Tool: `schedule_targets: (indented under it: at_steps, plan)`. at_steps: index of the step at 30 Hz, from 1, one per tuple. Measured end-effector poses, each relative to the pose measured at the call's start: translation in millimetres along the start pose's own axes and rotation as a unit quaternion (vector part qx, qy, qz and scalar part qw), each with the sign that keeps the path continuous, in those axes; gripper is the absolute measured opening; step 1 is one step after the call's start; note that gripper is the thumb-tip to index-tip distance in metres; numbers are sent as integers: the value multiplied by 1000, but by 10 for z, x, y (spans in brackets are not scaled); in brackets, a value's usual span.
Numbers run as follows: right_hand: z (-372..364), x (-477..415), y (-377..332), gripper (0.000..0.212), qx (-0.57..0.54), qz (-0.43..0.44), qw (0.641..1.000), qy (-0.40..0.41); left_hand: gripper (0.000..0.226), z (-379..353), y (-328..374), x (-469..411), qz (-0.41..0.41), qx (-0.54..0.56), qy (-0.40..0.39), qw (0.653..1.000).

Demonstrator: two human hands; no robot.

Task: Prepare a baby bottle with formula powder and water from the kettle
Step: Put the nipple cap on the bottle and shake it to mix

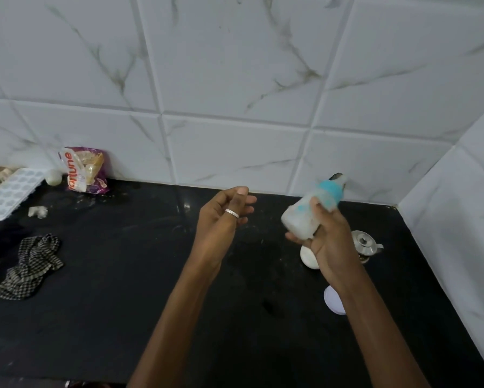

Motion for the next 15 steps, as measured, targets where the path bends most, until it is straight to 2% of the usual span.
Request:
schedule_targets:
  at_steps: [2,4,6,9,11,13,15]
  plan:
    - [4,-27,-22,52,28,20,999,2,19,3,-9,-1,3,-3,2,1000]
    - [-123,8,136,50,134,-29,988,-74,18,-14,-20,-9,7,-4,-1,1000]
    - [-141,36,233,53,169,-61,977,-114,17,-26,-30,-17,8,-6,-5,1000]
    - [17,-39,33,55,19,-9,1000,-16,17,-3,-34,-18,8,-3,1,1000]
    - [89,-67,-18,49,-1,16,1000,14,17,17,-41,-17,10,0,8,1000]
    - [-1,-34,94,45,95,-14,995,-42,17,19,-49,-25,15,2,8,1000]
    - [-54,20,252,52,175,-59,977,-107,18,-10,-50,-32,14,-1,1,1000]
Point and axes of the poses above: each hand's wrist, its own x-axis away from the middle knuckle, its own z-axis out of the back of the hand, y = z × x, the point moved 10 cm from there along -x, towards the middle knuckle, and after that the axes turned 11 degrees about -x, right-handed, at the moved point
